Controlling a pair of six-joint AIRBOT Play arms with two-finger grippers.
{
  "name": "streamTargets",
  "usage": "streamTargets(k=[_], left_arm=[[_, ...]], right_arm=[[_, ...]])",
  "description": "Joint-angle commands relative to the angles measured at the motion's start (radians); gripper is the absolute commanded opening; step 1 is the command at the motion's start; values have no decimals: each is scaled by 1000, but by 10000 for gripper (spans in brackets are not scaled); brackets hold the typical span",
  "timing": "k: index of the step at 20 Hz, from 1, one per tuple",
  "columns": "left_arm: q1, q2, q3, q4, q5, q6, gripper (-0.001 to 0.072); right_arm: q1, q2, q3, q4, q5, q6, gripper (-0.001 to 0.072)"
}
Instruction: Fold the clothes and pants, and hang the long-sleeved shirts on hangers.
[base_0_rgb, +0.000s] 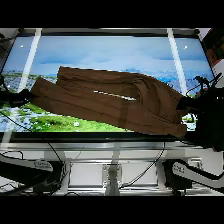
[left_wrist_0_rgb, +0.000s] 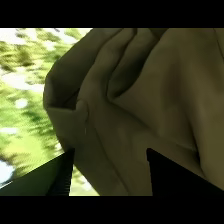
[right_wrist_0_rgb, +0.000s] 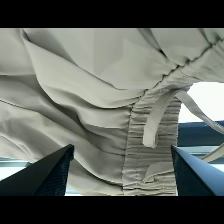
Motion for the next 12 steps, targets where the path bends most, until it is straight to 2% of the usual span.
streamTargets(k=[1, 2, 3, 7, 8, 9, 10, 12], left_arm=[[-18, -23, 0, -5, 86, -1, 451], [-23, -23, 0, -2, 101, -1, 329], [-24, -23, 0, 2, 112, -1, 289], [-27, -23, 0, 2, 151, -1, 280], [-27, -24, 0, 2, 153, -1, 215], [-27, -24, 0, 2, 153, -1, 88], [-27, -24, 0, 2, 153, 0, 21], [-28, -24, 0, 2, 157, 0, 20]], right_arm=[[1, 0, 0, 2, 0, 10, 692], [1, 0, 0, 1, 0, 10, 692], [1, 0, 0, 2, 0, 11, 692], [1, 0, 0, 3, 1, 29, 692], [1, 0, 0, 3, 1, 39, 692], [1, 0, 0, 3, 1, 41, 692], [1, 0, 0, 3, 1, 42, 692], [1, 0, 0, 3, 1, 43, 692]])
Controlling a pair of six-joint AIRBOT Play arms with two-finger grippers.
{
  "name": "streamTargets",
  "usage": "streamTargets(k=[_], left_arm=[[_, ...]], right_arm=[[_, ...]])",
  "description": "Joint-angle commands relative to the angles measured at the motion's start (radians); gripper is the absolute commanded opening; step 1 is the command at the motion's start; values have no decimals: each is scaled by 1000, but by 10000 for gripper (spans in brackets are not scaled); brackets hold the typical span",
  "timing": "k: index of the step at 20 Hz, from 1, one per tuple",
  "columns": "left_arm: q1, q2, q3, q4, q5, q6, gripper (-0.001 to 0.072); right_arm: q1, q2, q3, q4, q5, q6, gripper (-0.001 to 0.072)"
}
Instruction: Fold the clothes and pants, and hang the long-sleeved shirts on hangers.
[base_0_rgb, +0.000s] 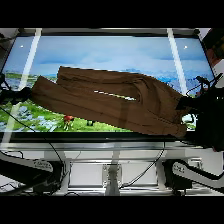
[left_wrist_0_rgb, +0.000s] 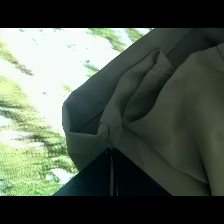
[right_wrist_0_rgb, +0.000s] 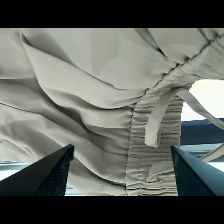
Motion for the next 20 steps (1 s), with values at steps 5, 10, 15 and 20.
streamTargets(k=[5, 10, 15, 20], left_arm=[[0, 60, 38, 0, -25, 0, 18], [14, 273, 99, 23, -146, 13, 18], [36, 394, 97, 513, -555, 11, 18], [113, 354, -41, 642, -583, -64, 18]], right_arm=[[1, 0, 0, 31, 0, 11, 692], [1, 1, 0, 50, 5, 11, 692], [1, 0, 0, 47, 34, 10, 692], [1, 0, 3, 45, 25, 5, 692]])
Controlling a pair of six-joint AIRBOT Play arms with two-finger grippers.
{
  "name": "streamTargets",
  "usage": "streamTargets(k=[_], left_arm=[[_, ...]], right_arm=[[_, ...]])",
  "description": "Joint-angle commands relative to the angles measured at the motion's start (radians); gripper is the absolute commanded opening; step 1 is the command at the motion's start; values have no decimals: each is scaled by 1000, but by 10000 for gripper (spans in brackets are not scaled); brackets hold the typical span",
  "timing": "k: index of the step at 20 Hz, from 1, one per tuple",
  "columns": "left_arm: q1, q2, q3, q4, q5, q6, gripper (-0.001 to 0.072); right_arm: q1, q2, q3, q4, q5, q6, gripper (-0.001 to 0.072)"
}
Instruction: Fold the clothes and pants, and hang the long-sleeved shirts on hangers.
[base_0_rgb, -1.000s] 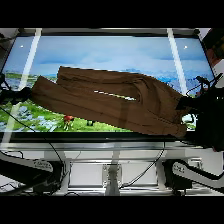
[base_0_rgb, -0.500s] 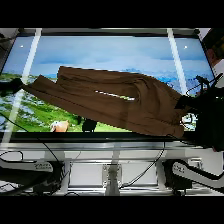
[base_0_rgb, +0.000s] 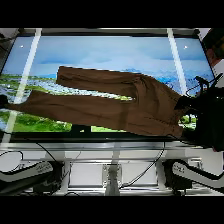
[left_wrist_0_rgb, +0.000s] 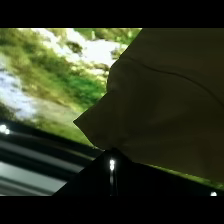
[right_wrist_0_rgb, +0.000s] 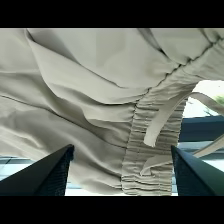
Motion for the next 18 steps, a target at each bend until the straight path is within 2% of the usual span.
streamTargets(k=[1, 7, 9, 10, 12, 15, 18], left_arm=[[49, -31, -98, 114, -62, -36, 18], [63, -157, -159, 117, -40, -37, 18], [64, -159, -159, 126, 14, -97, 18], [68, -155, -159, 133, 39, -142, 18], [77, -143, -159, 134, 62, -179, 18], [108, -103, -160, 182, 111, -257, 18], [150, -50, -160, 193, 175, -259, 18]], right_arm=[[1, 0, 2, -2, 0, -9, 692], [1, 0, 2, -1, -37, -9, 692], [1, 0, 2, -1, -97, -9, 691], [1, 0, 2, -2, -151, -8, 692], [1, 0, 2, -2, -271, -7, 690], [0, 0, 2, -4, -431, 42, 690], [-15, -3, 19, -80, -444, 79, 662]])
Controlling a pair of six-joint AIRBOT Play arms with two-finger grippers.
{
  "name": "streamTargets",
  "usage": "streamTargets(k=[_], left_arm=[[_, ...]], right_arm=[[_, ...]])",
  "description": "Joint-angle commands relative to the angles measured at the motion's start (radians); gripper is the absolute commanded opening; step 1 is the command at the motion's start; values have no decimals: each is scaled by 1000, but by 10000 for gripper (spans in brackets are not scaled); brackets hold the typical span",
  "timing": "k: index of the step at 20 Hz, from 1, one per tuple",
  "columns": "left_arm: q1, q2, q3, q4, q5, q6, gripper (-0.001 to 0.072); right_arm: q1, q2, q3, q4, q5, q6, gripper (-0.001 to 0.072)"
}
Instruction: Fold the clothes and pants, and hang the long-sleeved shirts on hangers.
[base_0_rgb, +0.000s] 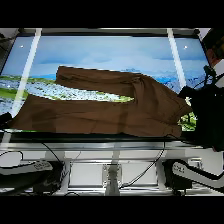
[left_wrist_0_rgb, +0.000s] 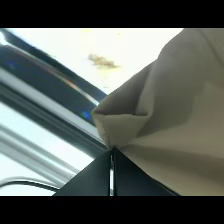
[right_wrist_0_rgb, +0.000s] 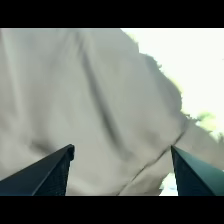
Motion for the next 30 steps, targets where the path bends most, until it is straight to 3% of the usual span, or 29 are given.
streamTargets(k=[1, 4, 5, 7, 8, 15, 23, 24, 26, 28, 30], left_arm=[[46, 49, 0, 23, 82, -34, 18], [72, 55, 0, 23, 86, -27, 26], [75, 55, 0, 22, 87, -27, 89], [73, 55, 0, 21, 87, -27, 440], [73, 55, 0, 15, 87, -27, 466], [50, 55, 0, -4, 75, -27, 467], [-209, 55, 0, -5, 117, -28, 468], [-253, 55, 0, -5, 133, -28, 468], [-349, 55, 0, -14, 185, -29, 468], [-432, 55, 0, -66, 259, -34, 468], [-504, 52, 0, -148, 372, -82, 469]], right_arm=[[-28, -6, 24, -62, -40, 38, 662], [-119, -13, 32, -53, 89, 10, 624], [-149, -20, 27, -44, 155, -33, 624], [-202, -39, 2, -6, 274, -129, 623], [-222, -45, -22, 5, 290, -142, 621], [-257, -82, -146, 238, 126, -325, 598], [-250, -244, -144, 444, 58, -527, 593], [-244, -245, -144, 481, 56, -569, 562], [-233, -245, -135, 522, 66, -630, 423], [-218, -244, -107, 523, 69, -650, 214], [-200, -237, -64, 524, 65, -673, 109]])
